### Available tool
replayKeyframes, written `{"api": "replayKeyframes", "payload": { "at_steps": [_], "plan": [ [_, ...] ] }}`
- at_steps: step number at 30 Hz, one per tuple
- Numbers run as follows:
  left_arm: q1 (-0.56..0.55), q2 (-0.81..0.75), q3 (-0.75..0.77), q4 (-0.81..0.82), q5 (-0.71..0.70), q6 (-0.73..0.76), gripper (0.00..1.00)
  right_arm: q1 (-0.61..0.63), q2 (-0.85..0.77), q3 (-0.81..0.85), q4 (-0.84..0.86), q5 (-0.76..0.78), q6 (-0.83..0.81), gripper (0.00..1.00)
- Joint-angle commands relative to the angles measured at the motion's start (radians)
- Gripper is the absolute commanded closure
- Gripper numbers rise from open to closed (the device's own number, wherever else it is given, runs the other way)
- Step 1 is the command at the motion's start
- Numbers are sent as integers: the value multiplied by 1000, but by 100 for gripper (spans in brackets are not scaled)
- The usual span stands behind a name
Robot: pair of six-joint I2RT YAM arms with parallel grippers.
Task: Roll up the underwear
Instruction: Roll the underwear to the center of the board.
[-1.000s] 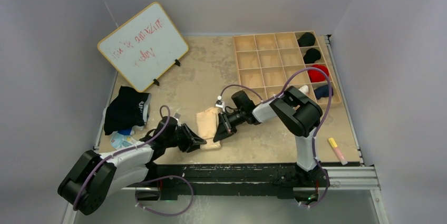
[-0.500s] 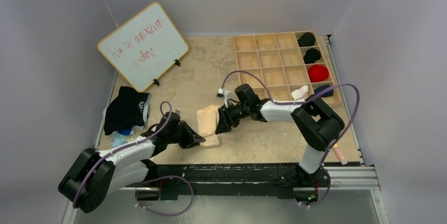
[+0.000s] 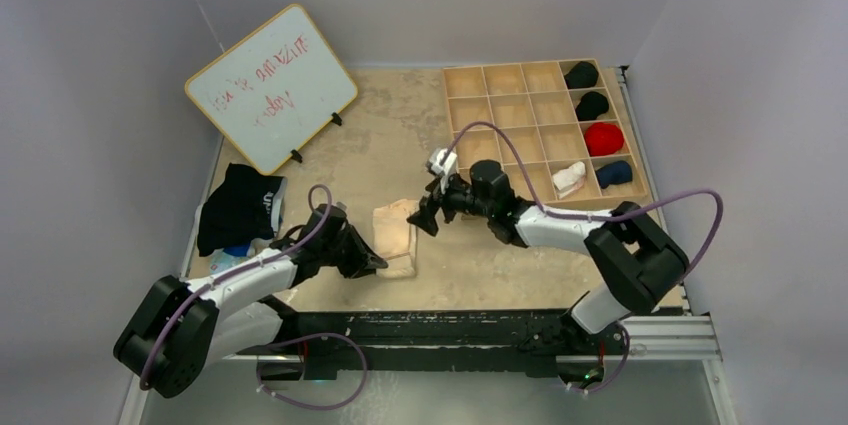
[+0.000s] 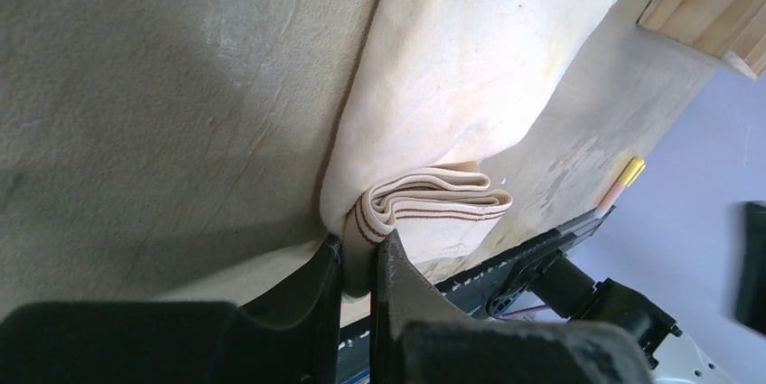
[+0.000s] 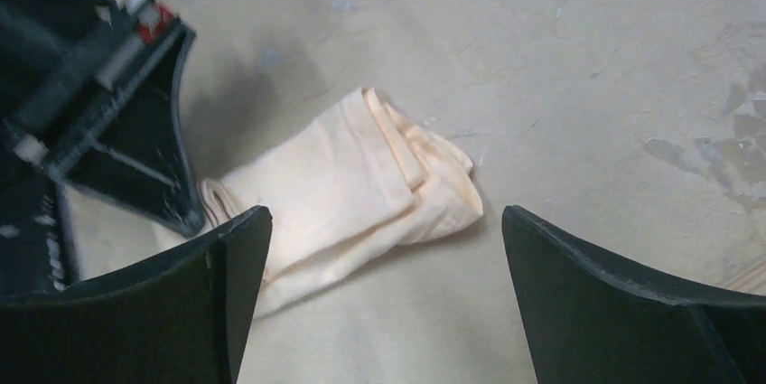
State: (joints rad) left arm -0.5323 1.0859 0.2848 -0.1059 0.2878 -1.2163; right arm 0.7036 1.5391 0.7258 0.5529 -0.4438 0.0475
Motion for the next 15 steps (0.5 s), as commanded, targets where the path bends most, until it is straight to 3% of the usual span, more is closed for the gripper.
{"api": "replayKeyframes", "payload": {
  "at_steps": [1,4,7,12,15],
  "plan": [
    [6,20,53,-106,-43,53,100,111,-24,-197,413,41,-336,4],
    [7,26,56,-108,-45,51,100,245,-13,-281,480,112,-669,16],
    [7,37,61,-109,-45,49,100,359,33,-338,576,220,-817,25],
    [7,42,69,-120,-44,61,100,481,98,-357,593,283,-925,23],
    [10,47,81,-135,-45,72,100,507,137,-354,581,313,-954,27]
  ]
}}
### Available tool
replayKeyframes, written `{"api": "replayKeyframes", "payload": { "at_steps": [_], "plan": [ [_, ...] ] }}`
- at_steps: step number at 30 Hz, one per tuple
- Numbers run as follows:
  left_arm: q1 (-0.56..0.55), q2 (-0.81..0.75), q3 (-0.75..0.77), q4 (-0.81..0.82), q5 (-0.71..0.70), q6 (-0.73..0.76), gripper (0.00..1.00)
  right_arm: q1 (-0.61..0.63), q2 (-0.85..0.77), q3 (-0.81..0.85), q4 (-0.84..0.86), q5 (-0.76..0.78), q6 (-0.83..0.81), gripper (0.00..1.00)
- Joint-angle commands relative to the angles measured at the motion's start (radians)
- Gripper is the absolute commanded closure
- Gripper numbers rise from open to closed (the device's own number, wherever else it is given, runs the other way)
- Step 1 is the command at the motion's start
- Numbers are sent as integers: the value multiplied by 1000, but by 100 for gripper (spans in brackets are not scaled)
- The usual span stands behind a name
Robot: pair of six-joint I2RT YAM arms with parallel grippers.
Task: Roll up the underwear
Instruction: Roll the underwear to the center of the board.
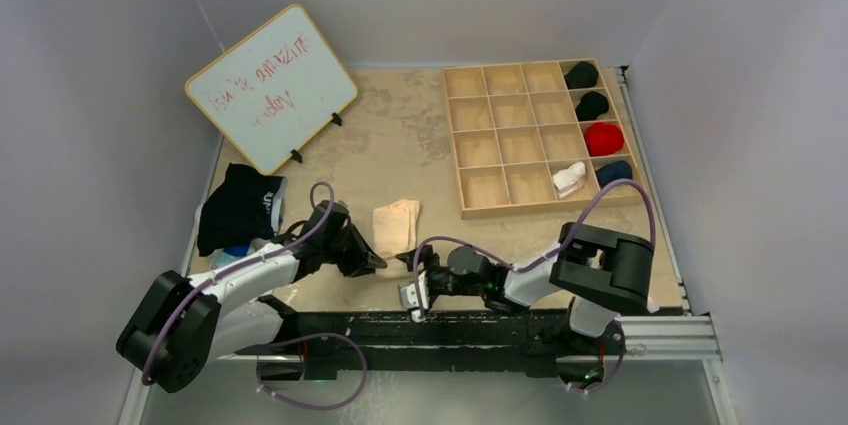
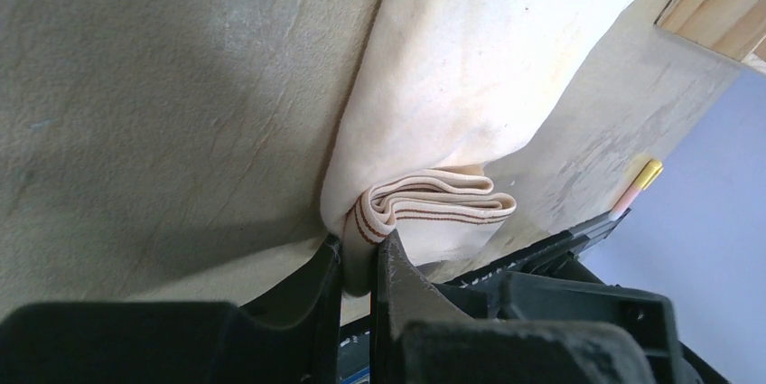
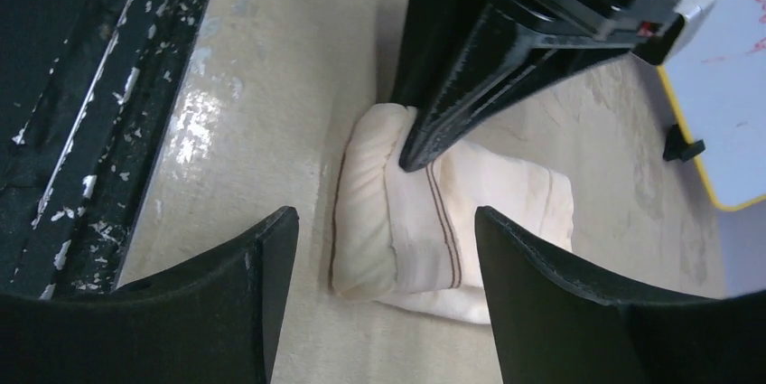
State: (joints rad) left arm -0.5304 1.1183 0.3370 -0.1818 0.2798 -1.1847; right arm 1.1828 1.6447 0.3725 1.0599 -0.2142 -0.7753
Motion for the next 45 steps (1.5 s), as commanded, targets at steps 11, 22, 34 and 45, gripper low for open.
{"api": "replayKeyframes", "payload": {
  "at_steps": [11,22,34,45],
  "plan": [
    [16,11,38,-73,-30,56,100,34,147,-11,87,206,-134,53],
    [32,23,39,-64,-1,70,100,29,139,20,-14,177,-34,56],
    [177,-7,4,-37,138,138,83,-52,81,145,-341,-25,156,97],
    [187,-137,-74,-73,45,32,43,-129,68,223,-413,-201,402,99]
  ]
}}
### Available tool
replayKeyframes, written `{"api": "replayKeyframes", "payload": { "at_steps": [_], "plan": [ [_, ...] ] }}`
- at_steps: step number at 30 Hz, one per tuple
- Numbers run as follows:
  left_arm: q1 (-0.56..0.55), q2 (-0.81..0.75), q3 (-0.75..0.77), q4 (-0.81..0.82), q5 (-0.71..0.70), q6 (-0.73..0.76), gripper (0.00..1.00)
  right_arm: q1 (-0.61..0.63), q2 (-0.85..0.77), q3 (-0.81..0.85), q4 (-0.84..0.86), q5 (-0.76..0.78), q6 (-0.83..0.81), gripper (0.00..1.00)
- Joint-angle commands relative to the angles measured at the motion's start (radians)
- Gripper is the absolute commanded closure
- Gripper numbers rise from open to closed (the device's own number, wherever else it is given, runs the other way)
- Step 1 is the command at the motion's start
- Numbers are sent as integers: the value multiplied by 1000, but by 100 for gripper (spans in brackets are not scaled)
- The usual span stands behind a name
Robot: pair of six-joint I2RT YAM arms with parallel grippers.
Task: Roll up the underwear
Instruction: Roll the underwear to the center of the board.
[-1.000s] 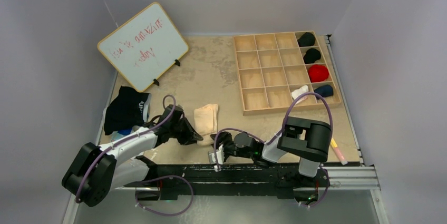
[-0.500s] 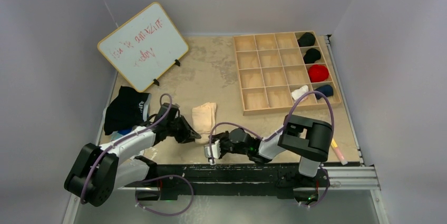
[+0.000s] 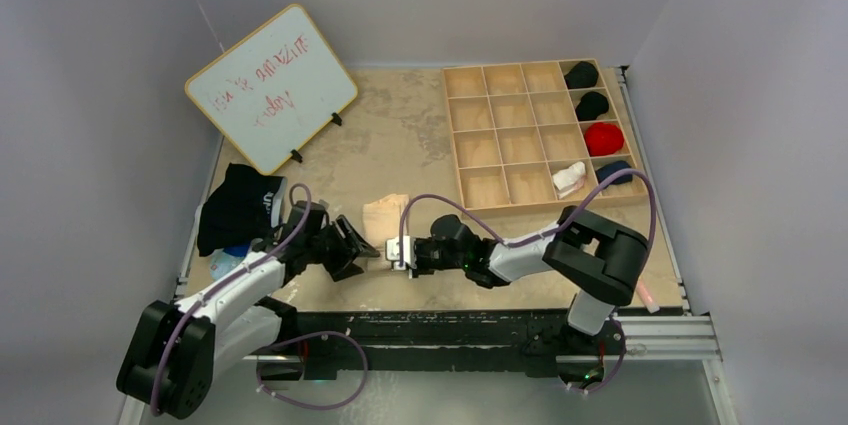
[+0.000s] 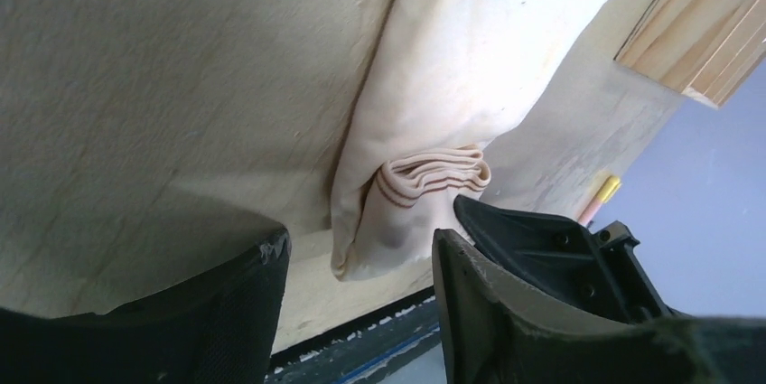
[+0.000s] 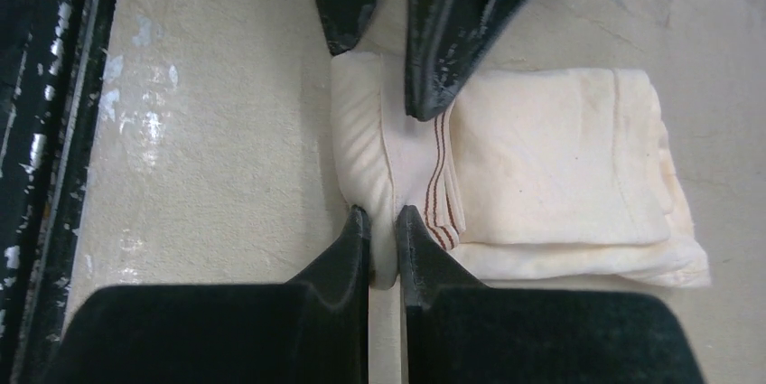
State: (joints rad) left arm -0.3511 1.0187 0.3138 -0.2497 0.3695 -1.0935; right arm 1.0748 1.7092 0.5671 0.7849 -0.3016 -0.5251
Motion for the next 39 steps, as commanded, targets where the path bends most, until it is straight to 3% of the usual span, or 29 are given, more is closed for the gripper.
{"api": "replayKeyframes", "payload": {
  "at_steps": [1,14,16,20,22,27,33,39],
  "plan": [
    [8,-44,-65,0,-52,-75,43,-26,9,41,-141,-126,178,99],
    [8,-47,-139,62,-129,-163,50,-42,44,55,-78,-198,327,96],
    [8,-46,-134,57,-142,-158,57,-42,42,47,-60,-210,323,96],
    [8,-47,-126,67,-141,-161,83,-35,30,52,-59,-164,259,90],
    [6,-55,-112,71,-132,-156,91,-19,25,59,-84,-107,208,81],
    [6,-39,-80,67,-116,-138,99,41,-2,40,-83,2,15,55],
    [6,12,-74,107,-67,-133,100,81,-2,47,-96,62,-112,47],
    [6,21,-69,115,-45,-129,100,125,42,22,22,190,-172,52]
  ]
}}
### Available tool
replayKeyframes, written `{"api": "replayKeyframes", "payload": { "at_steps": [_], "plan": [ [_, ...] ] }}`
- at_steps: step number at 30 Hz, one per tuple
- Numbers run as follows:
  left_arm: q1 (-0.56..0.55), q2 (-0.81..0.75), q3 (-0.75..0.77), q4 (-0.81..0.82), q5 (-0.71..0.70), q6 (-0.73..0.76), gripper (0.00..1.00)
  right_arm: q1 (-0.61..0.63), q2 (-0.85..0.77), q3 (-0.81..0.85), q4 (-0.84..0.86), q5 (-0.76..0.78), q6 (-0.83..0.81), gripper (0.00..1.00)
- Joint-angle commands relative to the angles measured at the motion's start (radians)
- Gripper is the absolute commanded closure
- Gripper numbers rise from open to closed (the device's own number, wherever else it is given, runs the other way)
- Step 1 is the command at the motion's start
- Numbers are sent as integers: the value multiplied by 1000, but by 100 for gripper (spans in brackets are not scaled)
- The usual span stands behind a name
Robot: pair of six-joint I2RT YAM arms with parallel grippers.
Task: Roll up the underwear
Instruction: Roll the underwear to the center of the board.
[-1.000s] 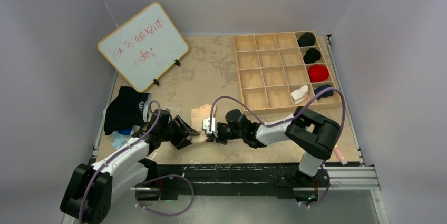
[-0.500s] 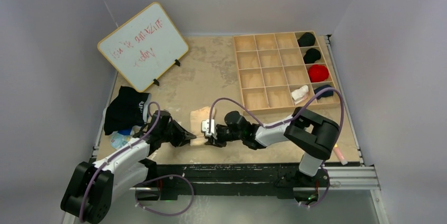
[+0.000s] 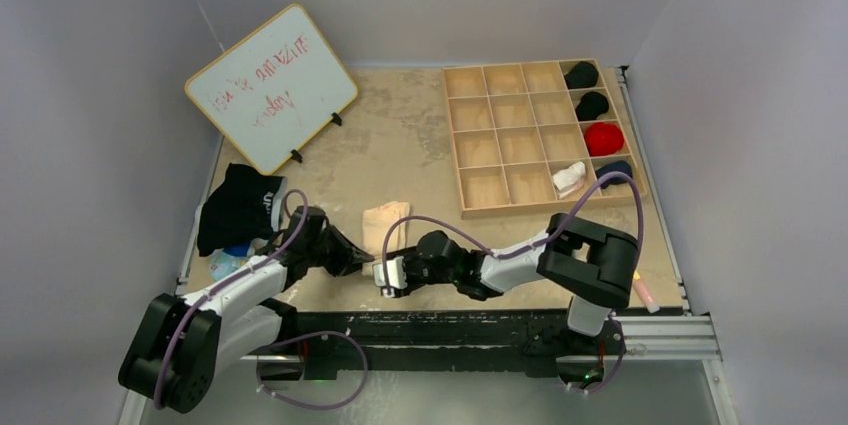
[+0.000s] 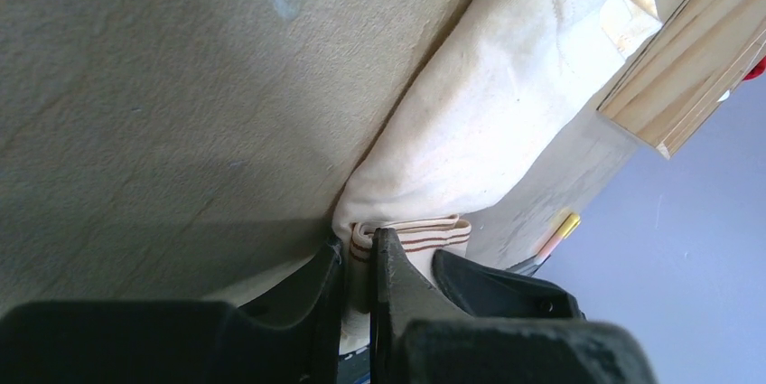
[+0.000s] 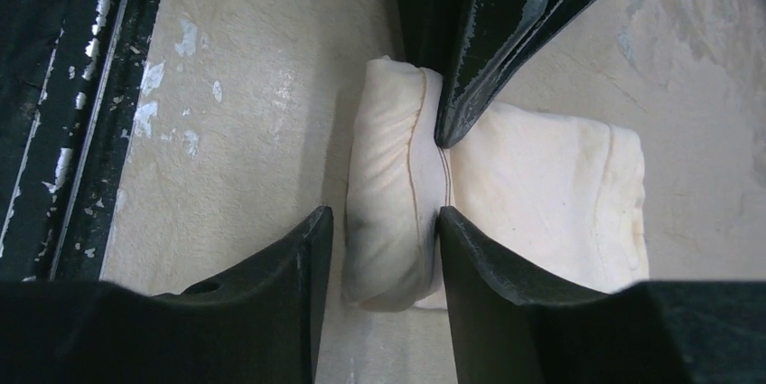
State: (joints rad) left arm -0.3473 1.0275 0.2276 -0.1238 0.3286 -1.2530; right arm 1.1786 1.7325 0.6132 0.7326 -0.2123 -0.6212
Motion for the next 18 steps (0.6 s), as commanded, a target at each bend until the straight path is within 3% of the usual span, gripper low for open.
{"api": "replayKeyframes", "payload": {
  "at_steps": [1,6,8,9,15,18],
  "plan": [
    [2,10,18,-13,-4,31,100,25,21,-28,91,108,-74,55],
    [2,5,18,-30,-8,30,100,27,4,-44,125,123,-40,86],
    [2,-10,18,-46,-17,26,100,25,-18,-30,37,60,30,94],
    [2,-25,19,-54,-20,26,94,17,-27,-13,-17,35,69,98],
    [2,-176,31,-121,-59,28,66,-156,-2,85,-172,-363,420,100],
    [2,-230,49,-175,-87,34,57,-212,49,126,-198,-479,546,100]
  ]
}}
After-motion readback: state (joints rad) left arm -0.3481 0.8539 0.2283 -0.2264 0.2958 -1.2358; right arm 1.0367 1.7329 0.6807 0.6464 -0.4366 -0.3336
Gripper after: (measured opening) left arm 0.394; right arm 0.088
